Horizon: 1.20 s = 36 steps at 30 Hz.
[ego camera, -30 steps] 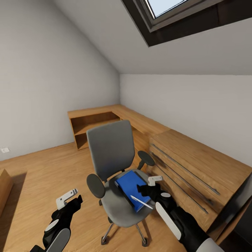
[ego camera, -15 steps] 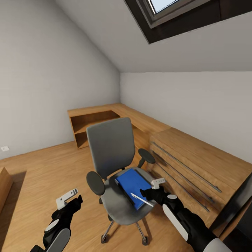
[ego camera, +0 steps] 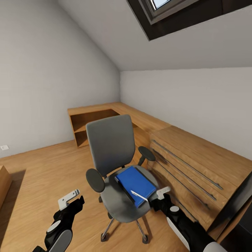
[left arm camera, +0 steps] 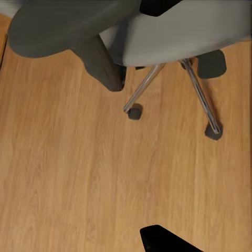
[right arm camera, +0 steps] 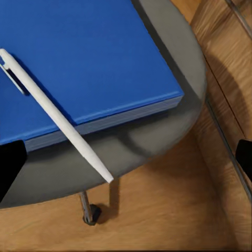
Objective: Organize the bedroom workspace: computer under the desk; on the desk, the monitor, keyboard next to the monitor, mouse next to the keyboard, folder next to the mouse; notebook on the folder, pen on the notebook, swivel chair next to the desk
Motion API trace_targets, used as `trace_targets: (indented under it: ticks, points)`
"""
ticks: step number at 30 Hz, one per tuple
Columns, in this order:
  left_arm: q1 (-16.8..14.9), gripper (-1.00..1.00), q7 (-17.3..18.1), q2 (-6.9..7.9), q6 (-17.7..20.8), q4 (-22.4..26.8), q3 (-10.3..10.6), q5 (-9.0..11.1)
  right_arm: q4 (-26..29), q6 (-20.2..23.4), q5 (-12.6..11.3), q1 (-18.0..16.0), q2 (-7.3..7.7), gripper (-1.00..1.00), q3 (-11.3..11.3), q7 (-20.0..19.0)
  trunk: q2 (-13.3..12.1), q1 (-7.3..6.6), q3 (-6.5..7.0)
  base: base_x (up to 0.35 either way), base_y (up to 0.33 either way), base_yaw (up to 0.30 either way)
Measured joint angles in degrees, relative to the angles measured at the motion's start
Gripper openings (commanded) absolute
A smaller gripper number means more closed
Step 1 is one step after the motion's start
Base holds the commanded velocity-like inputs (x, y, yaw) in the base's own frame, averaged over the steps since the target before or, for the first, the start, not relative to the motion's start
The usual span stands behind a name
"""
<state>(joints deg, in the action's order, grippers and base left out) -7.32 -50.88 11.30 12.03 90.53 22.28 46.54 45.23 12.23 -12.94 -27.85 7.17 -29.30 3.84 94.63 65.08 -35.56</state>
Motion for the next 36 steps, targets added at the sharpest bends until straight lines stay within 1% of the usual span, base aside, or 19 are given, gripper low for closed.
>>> trace_targets:
  ticks: [2,4,6,7,10,12,17,20,21,22,25,29,36]
  points:
    - [0.0,1.0,0.01,0.0,0.01,0.0,0.19,-0.01,-0.82,-0.14,0.08,-0.03,0.01,1.0,-0.05,-1.31,0.8,0.44,-0.36,0.0,0.0,0.0]
    - [0.0,1.0,0.02,-0.01,0.0,0.0,0.3,-0.01,-1.71,-0.57,0.45,-0.08,0.17,1.0,-0.09,-5.01,1.61,0.88,-0.72,0.0,0.0,0.0]
    - [0.0,1.0,0.02,-0.01,0.0,0.0,0.35,-0.02,-2.19,-1.53,2.51,-0.11,0.33,1.0,0.03,-10.48,2.41,1.32,-1.08,0.0,0.0,0.0]
    - [0.0,1.0,0.02,-0.01,0.01,0.0,0.36,-0.02,-2.25,-1.74,3.25,-0.12,0.37,1.0,0.07,-11.93,2.81,1.54,-1.26,0.0,0.0,0.0]
    - [0.0,1.0,0.02,0.0,0.05,0.0,0.38,-0.02,-2.44,-2.44,7.9,-0.13,0.48,1.0,0.35,-19.87,4.01,2.2,-1.8,0.0,0.0,0.0]
    - [0.0,1.0,0.02,0.0,0.06,0.0,0.38,-0.02,-2.45,-2.63,8.9,-0.14,0.7,1.0,0.39,-22.03,4.81,2.64,-2.15,0.0,0.0,0.0]
    - [0.0,1.0,0.05,0.0,0.11,0.0,0.38,-0.02,-2.33,-2.9,9.51,-0.11,1.5,1.0,0.38,-23.39,6.82,3.73,-3.05,0.0,0.0,0.0]
    - [0.0,1.0,0.09,0.01,0.19,0.0,0.38,-0.02,-2.11,-2.92,9.57,-0.13,2.4,1.0,0.38,-23.55,8.02,4.39,-3.59,0.0,0.0,0.0]
    - [0.0,1.0,0.1,0.0,0.22,0.0,0.35,-0.03,-1.95,-2.93,9.55,-0.12,2.81,1.0,0.38,-23.68,8.04,4.4,-3.6,0.0,0.0,0.0]
    - [0.0,1.0,0.18,0.05,0.25,0.0,0.3,-0.03,0.14,-2.92,9.57,-0.15,3.77,1.0,0.37,-24.72,8.04,4.4,-3.59,0.0,0.0,0.0]
    - [0.0,1.0,0.23,0.07,0.31,0.0,0.3,-0.03,1.3,-2.87,9.6,-0.11,4.2,1.0,0.35,-25.07,8.04,4.4,-3.6,0.0,0.0,0.0]
    - [0.0,1.0,0.36,0.13,0.48,-0.16,0.29,0.03,1.73,-2.86,9.47,-0.09,5.2,1.0,0.36,-25.37,8.04,4.4,-3.6,0.02,0.0,0.0]
    - [0.0,1.0,0.46,0.16,0.53,-0.26,0.29,0.06,1.77,-2.87,9.44,-0.1,5.41,1.0,0.28,-25.78,8.04,4.4,-3.6,0.032,0.0,0.0]
